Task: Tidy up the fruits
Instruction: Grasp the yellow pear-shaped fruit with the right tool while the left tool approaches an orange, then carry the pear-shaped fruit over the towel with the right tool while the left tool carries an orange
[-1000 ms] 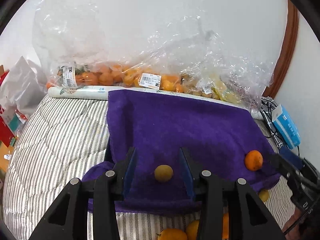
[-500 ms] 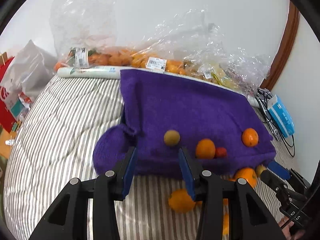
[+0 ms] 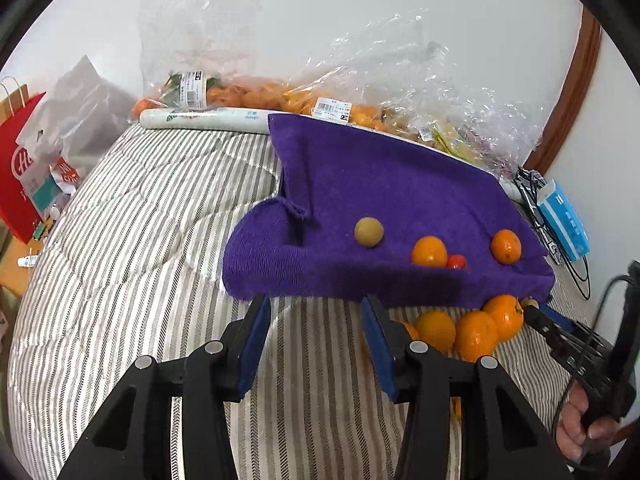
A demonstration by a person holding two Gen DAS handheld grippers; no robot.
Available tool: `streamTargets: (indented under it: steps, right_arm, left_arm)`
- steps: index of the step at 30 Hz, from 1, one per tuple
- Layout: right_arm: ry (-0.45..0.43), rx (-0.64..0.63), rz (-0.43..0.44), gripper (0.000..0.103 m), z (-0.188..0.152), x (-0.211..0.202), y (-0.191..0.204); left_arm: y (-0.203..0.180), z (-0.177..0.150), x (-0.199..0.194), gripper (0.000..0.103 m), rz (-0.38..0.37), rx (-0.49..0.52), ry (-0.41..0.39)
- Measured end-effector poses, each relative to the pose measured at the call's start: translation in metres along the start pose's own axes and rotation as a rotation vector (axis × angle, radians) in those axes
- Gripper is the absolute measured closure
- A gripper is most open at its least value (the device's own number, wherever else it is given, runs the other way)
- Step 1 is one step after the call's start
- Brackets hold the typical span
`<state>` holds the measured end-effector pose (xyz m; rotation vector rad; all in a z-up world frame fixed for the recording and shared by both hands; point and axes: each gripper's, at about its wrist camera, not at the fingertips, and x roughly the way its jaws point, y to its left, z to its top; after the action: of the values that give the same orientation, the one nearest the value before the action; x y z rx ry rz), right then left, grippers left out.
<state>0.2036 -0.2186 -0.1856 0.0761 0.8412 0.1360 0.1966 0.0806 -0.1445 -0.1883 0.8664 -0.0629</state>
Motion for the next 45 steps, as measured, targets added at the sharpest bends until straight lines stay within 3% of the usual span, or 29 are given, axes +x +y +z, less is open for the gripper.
streamTargets:
  steps: [4, 13, 23, 27, 31, 45]
  right_arm:
    - [0.027, -0.001, -0.021, 0.074, -0.001, 0.013, 0.0]
    - [-0.021, 0.03, 0.054, 0.074, -0.01, -0.003, -0.005]
    - [-0.031, 0.012, 0.102, 0.074, -0.013, -0.007, 0.0]
    - [-0.028, 0.005, 0.106, 0.074, -0.013, -0.007, 0.001]
    - [-0.028, 0.002, 0.108, 0.074, -0.012, -0.007, 0.001]
    - [-0.026, -0.023, 0.112, 0.074, -0.013, -0.007, 0.004]
  left_arm:
    - [-0.001, -0.005, 0.001, 0.058, -0.024, 0.02, 0.009]
    - [-0.02, -0.02, 0.009, 0.058, -0.147, 0.063, 0.059]
    - [-0.042, -0.025, 0.032, 0.059, -0.082, 0.093, 0.078]
    - [-0.047, -0.026, 0.036, 0.065, -0.045, 0.118, 0.04]
    - [-0.05, -0.027, 0.038, 0.066, -0.029, 0.126, 0.015]
    - [-0.029, -0.028, 0.029, 0.066, -0.133, -0.001, -0.028]
